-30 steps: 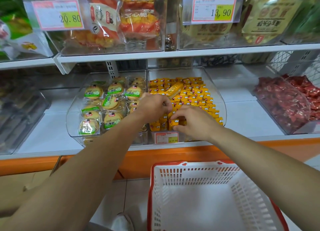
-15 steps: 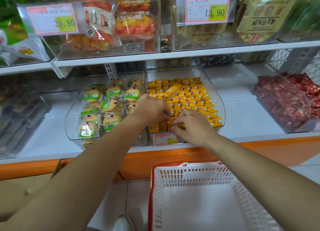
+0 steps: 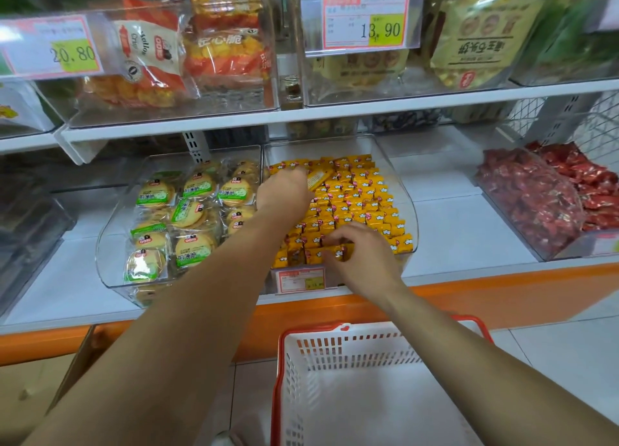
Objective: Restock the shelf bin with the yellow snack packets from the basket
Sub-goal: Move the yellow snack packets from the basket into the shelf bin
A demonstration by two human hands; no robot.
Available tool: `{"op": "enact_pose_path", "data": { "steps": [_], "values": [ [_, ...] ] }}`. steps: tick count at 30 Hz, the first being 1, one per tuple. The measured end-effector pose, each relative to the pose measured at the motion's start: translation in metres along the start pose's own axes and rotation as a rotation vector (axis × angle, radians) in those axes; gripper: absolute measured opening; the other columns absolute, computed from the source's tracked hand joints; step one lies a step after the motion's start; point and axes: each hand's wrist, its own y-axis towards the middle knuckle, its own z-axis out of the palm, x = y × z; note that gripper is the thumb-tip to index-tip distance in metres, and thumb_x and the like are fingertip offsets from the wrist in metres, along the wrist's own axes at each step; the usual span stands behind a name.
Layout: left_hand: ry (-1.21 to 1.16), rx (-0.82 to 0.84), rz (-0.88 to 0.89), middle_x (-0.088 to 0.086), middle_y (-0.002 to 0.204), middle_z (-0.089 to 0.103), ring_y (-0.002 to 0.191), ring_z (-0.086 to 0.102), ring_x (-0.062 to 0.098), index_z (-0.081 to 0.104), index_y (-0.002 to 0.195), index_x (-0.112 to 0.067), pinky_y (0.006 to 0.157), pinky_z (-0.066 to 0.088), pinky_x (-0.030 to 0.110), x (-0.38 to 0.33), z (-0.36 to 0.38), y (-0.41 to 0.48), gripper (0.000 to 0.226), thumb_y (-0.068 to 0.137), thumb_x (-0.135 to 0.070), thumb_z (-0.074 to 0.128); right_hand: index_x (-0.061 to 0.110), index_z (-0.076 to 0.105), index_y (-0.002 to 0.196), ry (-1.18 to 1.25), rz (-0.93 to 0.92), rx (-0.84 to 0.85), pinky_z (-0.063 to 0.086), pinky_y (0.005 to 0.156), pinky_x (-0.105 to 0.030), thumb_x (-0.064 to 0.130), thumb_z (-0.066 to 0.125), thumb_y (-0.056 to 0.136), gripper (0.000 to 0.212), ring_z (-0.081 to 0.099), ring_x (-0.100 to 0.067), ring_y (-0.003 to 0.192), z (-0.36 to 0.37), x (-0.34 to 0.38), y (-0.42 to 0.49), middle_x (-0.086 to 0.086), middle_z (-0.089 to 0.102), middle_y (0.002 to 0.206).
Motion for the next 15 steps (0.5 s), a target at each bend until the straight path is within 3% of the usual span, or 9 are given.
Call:
{"op": "enact_pose_path", "data": {
  "steps": [3,6,10,13,15],
  "values": [
    [-0.052,-0.033,-0.002,0.009,0.109,0.069,0.098,0.067,0.033,0.063,0.123,-0.018,0.074,0.053,0.040,0.000,-0.009,-0.007,0.034,0.096,-0.039,0.062,0.031,0.073,0.098,0.028,0.026,0.023,0.046,0.076,-0.018,0.033,0.074,0.082,0.016,0.059,-0.001,0.090,-0.002,0.002,0.002,0.016,0.066,0.099],
    [-0.226,-0.062,0.003,0.003,0.094,0.072,0.082,0.070,0.024,0.066,0.122,-0.024,0.071,0.060,0.040,0.003,-0.026,-0.028,0.034,0.094,-0.044,0.064,0.027,0.071,0.102,0.258,0.127,-0.017,0.045,0.072,-0.008,0.021,0.072,0.085,0.018,0.061,0.000,0.088,-0.006,0.006,0.006,0.016,0.066,0.095],
    [-0.449,-0.070,0.050,-0.010,0.087,0.070,0.066,0.066,0.010,0.067,0.118,-0.030,0.060,0.061,0.038,0.012,-0.046,-0.075,0.029,0.093,-0.045,0.066,0.024,0.057,0.128,0.535,0.253,-0.208,0.052,0.072,-0.020,0.015,0.061,0.093,0.035,0.064,-0.003,0.083,-0.021,0.015,0.013,0.009,0.065,0.096],
    [-0.612,-0.030,0.068,-0.012,0.079,0.067,0.066,0.065,0.011,0.069,0.113,-0.025,0.062,0.060,0.039,0.015,-0.055,-0.103,0.024,0.096,-0.041,0.065,0.036,0.048,0.138,0.552,0.310,-0.208,0.051,0.065,-0.019,0.021,0.062,0.093,0.049,0.063,-0.001,0.085,-0.029,0.027,0.019,0.015,0.058,0.115],
    [-0.763,0.011,0.048,-0.011,0.076,0.067,0.065,0.062,0.008,0.070,0.112,-0.025,0.065,0.057,0.040,0.016,-0.059,-0.115,0.018,0.098,-0.035,0.064,0.040,0.052,0.135,0.606,0.311,-0.130,0.056,0.075,-0.026,0.020,0.061,0.092,0.049,0.062,-0.004,0.101,-0.033,0.032,0.023,0.013,0.057,0.124]
  ]
}}
